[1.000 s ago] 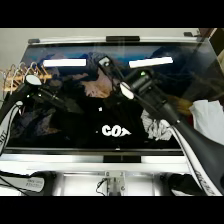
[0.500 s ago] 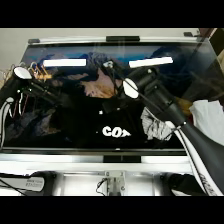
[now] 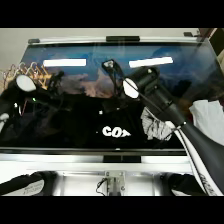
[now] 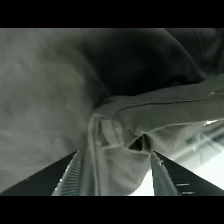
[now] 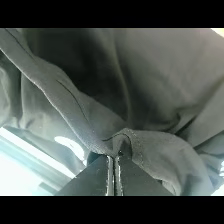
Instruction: Fold the shirts.
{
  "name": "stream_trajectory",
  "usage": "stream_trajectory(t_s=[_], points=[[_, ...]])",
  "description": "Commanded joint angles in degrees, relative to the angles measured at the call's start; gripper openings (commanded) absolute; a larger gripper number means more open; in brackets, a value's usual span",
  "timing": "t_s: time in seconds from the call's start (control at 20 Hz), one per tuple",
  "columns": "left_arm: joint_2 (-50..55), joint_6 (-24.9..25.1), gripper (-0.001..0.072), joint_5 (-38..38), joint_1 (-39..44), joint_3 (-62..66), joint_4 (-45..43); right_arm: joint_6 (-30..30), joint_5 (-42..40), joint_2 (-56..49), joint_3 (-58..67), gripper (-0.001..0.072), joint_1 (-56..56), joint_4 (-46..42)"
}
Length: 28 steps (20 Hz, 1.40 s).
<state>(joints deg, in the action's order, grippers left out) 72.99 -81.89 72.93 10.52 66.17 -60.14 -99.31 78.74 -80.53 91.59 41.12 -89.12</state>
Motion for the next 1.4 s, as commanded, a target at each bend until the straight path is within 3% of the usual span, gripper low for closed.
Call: stream_trajectory(t_s=[0.0,0.25,0.35,0.5,0.6,0.75,1.0,1.2,1.35], points=[[-4.48,-6.93,0.0550,-14.40,6.69,-9.57,-1.86,-0.07,-1.42,0.04,0.07,0.0063,-0.02,-1.46],[-3.43,-12.11,0.0499,-25.59,8.00,-10.78,-2.27,0.63,-1.33,0.04,0.07,0.0063,0.00,-1.46],[-3.28,-12.00,0.0402,-24.79,6.80,-10.78,-2.40,0.90,-1.36,0.04,0.07,0.0063,-0.02,-1.49],[-3.34,-11.82,0.0372,-22.67,6.40,-10.78,-2.73,1.05,-1.33,0.04,0.07,0.0063,0.00,-2.49],[-3.32,-10.01,0.0170,-22.47,6.43,-10.78,-2.71,1.05,-1.33,0.04,0.07,0.0063,-0.02,-2.91],[-3.32,-7.72,0.0047,-19.43,6.38,-10.75,-2.69,1.03,-1.20,0.04,0.07,0.0063,0.00,-2.91],[-7.13,0.94,0.0047,-6.82,5.16,-6.25,-2.97,0.74,5.05,0.57,0.07,0.0062,-0.02,-1.16],[-13.49,1.57,0.0047,2.36,6.14,-3.58,-2.91,-2.03,13.22,1.25,-0.22,0.0062,0.02,7.85],[-14.40,1.73,0.0047,6.73,8.74,-6.64,-2.84,-2.14,11.02,1.40,-3.98,0.0062,-0.07,7.52]])
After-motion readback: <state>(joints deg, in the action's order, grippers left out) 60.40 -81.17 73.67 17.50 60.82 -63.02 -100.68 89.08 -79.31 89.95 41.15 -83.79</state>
